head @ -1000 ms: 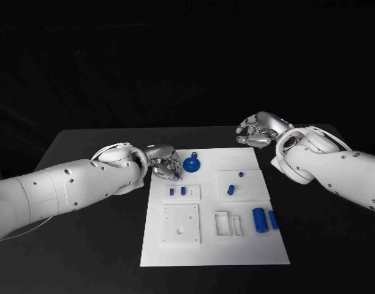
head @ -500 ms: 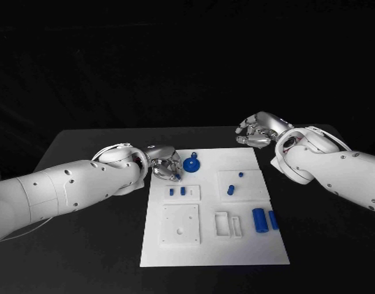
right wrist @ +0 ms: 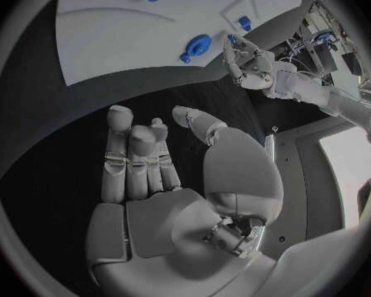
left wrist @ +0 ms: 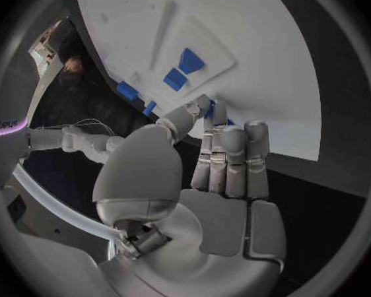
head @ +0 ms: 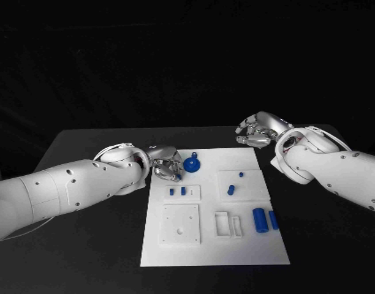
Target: Assemble the parts on the task board
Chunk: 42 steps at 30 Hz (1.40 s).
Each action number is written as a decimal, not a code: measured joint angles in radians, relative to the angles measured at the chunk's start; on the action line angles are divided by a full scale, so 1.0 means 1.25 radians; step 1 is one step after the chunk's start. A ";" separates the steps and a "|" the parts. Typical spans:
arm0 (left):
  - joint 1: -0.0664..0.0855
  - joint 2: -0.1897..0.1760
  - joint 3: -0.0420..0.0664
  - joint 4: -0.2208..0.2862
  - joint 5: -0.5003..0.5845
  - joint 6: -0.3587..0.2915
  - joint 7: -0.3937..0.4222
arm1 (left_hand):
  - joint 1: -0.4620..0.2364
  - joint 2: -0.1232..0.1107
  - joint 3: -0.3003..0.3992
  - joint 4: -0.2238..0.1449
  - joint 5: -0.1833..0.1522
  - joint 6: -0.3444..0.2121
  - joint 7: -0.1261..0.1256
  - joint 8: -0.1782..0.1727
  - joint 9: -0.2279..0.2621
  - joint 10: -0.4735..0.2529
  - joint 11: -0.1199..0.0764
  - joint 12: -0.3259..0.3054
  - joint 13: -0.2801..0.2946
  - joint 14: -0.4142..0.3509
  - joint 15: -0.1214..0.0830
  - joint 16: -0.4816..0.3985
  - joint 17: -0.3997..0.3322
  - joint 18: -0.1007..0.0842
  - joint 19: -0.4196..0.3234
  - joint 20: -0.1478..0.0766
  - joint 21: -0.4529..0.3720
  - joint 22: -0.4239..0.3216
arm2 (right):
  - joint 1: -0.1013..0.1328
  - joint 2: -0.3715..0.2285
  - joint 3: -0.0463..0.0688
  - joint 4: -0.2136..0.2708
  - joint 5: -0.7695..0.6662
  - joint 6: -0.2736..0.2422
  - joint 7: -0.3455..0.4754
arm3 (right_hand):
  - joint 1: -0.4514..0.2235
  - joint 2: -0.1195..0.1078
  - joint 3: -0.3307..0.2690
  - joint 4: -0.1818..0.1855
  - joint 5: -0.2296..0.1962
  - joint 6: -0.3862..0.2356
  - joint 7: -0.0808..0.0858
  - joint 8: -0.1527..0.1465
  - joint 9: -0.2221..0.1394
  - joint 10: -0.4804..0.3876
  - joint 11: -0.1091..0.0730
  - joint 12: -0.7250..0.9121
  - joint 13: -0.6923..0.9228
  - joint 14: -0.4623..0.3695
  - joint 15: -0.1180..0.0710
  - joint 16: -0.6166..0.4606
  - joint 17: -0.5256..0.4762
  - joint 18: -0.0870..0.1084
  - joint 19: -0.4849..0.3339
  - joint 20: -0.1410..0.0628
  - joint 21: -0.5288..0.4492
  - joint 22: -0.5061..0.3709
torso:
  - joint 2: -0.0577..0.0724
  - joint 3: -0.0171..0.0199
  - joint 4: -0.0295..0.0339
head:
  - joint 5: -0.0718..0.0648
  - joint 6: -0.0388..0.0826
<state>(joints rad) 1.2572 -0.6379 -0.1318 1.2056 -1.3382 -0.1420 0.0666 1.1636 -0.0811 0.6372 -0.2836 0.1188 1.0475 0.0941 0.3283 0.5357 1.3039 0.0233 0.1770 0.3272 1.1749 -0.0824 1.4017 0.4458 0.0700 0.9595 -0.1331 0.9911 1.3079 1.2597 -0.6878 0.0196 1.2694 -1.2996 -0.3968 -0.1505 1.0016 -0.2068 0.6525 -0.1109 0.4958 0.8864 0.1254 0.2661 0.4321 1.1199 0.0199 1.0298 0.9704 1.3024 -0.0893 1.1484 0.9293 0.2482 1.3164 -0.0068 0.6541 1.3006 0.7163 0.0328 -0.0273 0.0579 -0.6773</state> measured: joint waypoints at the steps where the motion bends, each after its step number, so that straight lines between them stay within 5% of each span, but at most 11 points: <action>1: 0.000 0.001 0.000 0.000 0.000 0.000 0.000 | 0.001 0.001 0.000 0.000 0.000 0.001 -0.001 0.000 0.000 0.000 0.000 0.000 0.000 0.000 0.000 0.000 0.000 0.000 0.000 0.000 0.000 0.000 | 0.000 0.000 0.000 0.000 0.000 0.000 0.000 | 0.000 0.000 0.000 0.000 0.000 0.000 0.000 0.000 0.000 0.000 0.000 0.000 0.000 0.000 0.000 0.000 0.000 0.000 0.000 0.000 0.000 0.000 | 0.000 0.0000 -0.0001 | 0.000 0.000; 24: 0.003 0.009 -0.012 -0.002 -0.038 -0.005 0.000 | 0.004 0.002 0.001 0.001 0.002 0.002 -0.002 -0.003 0.002 0.000 0.000 0.001 0.002 0.001 0.001 0.000 -0.001 0.000 0.001 0.001 0.000 0.000 | 0.000 -0.001 0.000 0.000 0.000 0.000 0.000 | 0.000 0.000 0.000 0.000 0.000 0.000 0.000 0.000 0.000 0.000 0.000 0.000 -0.001 0.000 0.000 -0.003 0.000 0.000 0.000 0.000 0.000 0.000 | 0.000 0.0001 0.0000 | -0.002 -0.003; 42: -0.011 0.009 -0.021 0.010 -0.144 -0.081 0.015 | 0.007 -0.002 0.006 0.002 0.002 0.008 -0.003 -0.006 -0.003 0.013 0.001 0.001 0.005 0.001 0.002 0.001 -0.001 0.001 0.000 -0.001 0.002 0.000 | -0.001 -0.001 0.000 -0.001 0.000 0.000 0.001 | -0.003 0.003 0.000 0.000 0.000 0.000 0.000 0.000 0.000 0.000 0.000 0.000 -0.002 0.000 0.000 -0.003 0.000 0.000 0.000 0.000 0.000 0.000 | 0.000 -0.0002 0.0000 | -0.003 -0.005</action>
<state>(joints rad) 1.2433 -0.6266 -0.1579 1.2180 -1.5176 -0.2426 0.0848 1.1729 -0.0829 0.6441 -0.2817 0.1207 1.0577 0.0909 0.3207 0.5319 1.3204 0.0250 0.1781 0.3338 1.1765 -0.0805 1.4025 0.4448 0.0709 0.9596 -0.1342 0.9939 1.3074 1.2583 -0.6886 0.0196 1.2682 -1.2990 -0.3968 -0.1496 0.9977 -0.2028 0.6525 -0.1109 0.4957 0.8858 0.1258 0.2661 0.4320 1.1198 0.0200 1.0299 0.9684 1.3024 -0.0893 1.1445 0.9294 0.2482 1.3163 -0.0067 0.6540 1.3007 0.7168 0.0325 -0.0273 0.0544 -0.6831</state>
